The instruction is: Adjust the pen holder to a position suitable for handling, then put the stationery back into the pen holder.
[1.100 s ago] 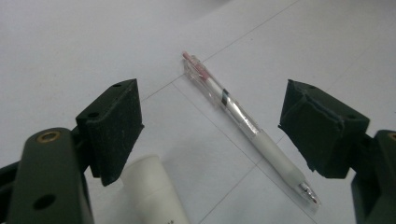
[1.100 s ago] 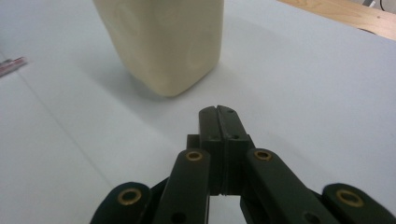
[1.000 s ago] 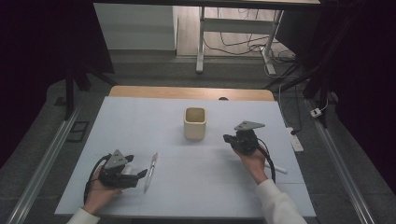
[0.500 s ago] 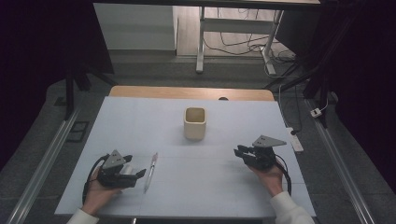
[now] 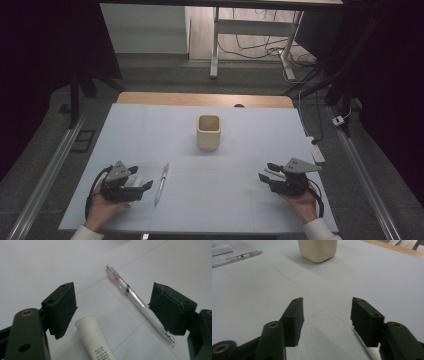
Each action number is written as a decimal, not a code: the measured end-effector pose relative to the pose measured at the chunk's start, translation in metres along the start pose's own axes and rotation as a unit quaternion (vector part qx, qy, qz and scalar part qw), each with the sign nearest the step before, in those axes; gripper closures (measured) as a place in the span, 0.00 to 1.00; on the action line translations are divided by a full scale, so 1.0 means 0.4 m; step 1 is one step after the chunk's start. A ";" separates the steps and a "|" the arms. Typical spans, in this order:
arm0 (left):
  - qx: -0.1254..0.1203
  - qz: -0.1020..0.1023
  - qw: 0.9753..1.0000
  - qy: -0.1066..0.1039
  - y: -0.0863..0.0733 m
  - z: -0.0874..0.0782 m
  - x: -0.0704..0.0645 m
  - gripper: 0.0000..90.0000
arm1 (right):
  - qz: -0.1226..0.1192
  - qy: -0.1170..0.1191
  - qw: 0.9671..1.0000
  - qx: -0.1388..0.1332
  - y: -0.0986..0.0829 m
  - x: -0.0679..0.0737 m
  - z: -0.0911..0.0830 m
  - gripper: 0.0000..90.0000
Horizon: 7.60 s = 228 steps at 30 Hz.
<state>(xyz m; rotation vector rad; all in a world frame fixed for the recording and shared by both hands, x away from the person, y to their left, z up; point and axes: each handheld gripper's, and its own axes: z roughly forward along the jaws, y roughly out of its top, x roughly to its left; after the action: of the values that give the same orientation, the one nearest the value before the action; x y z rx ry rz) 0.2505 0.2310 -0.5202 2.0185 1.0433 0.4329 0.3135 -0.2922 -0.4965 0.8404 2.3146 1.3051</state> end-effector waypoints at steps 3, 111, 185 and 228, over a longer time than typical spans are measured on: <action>0.001 0.004 1.000 0.001 0.004 0.002 -0.002 0.24 | -0.012 -0.007 1.000 -0.005 -0.012 0.006 -0.006 0.42; 0.216 0.047 0.975 -0.029 0.078 0.111 -0.102 0.66 | -0.025 -0.002 0.999 0.035 -0.029 0.017 -0.008 0.39; 0.022 0.136 0.983 -0.120 0.232 0.052 -0.102 0.88 | -0.043 0.005 0.999 0.020 -0.016 0.042 0.017 0.39; 0.063 0.209 0.959 -0.178 0.293 0.181 -0.230 0.88 | -0.073 0.011 0.997 0.010 0.015 0.087 0.034 0.36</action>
<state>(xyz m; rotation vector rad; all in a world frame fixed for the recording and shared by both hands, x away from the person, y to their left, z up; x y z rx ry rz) 0.3000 0.0820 -0.4675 2.3278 0.4306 0.2063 0.2966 -0.2586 -0.4986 0.6533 2.3620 1.2369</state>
